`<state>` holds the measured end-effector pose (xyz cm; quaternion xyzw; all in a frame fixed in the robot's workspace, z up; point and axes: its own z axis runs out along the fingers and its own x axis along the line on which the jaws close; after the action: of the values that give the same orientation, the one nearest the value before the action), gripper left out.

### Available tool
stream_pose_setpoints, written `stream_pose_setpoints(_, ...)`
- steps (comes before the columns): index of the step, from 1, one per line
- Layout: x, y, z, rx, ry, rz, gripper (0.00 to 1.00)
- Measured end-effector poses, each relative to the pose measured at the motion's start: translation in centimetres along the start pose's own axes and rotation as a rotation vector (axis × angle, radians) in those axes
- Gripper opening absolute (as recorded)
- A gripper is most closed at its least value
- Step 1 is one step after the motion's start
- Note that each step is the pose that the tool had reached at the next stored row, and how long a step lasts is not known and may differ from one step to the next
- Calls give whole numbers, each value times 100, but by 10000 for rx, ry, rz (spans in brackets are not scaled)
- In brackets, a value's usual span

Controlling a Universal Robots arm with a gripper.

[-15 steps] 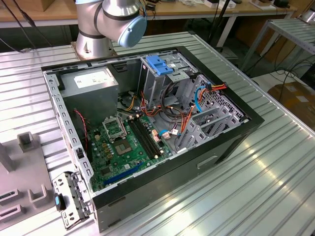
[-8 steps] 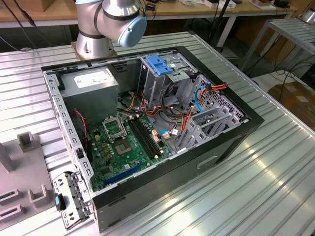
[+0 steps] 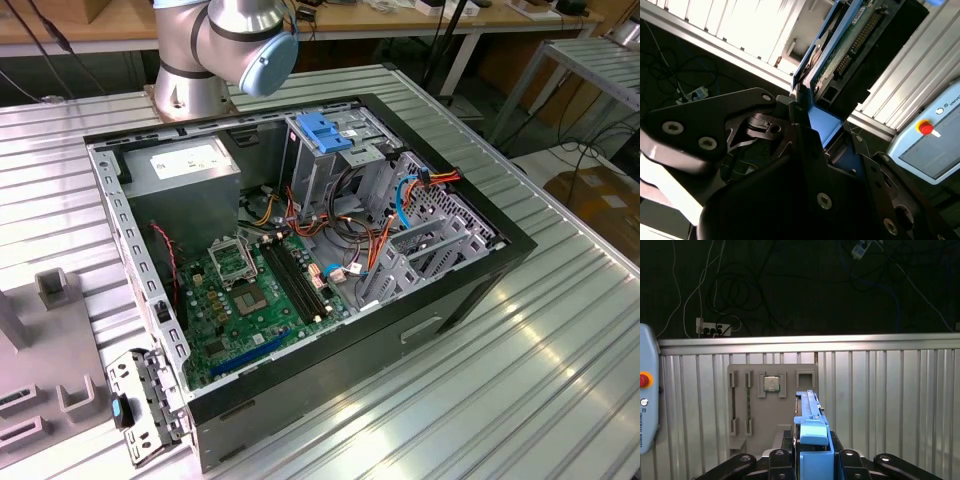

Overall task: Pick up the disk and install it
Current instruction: 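Pick up the disk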

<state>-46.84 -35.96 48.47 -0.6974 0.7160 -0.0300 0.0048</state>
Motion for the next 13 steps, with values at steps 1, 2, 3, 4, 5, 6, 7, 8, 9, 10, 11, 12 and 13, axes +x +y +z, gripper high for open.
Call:
stream_pose_setpoints(1,0,0,-4,0,0,0,37)
stream_pose_setpoints(2,0,0,-9,0,0,0,37)
stream_pose_setpoints(3,0,-1,-14,-1,0,0,37)
stream_pose_setpoints(4,1,-1,-18,0,0,0,37)
stream_pose_setpoints(5,1,-1,-24,0,0,0,37)
stream_pose_setpoints(6,1,-1,-29,0,0,0,37)
stream_pose_setpoints(7,1,-2,-34,1,0,0,37)
stream_pose_setpoints(8,1,-2,-38,0,0,0,37)
stream_pose_setpoints(9,1,-2,-41,0,0,0,37)
stream_pose_setpoints(10,2,-2,-46,0,0,0,37)
stream_pose_setpoints(11,2,-2,-50,0,0,0,37)
stream_pose_setpoints(12,2,-3,-57,0,0,0,37)
stream_pose_setpoints(13,2,-3,-61,0,0,0,37)
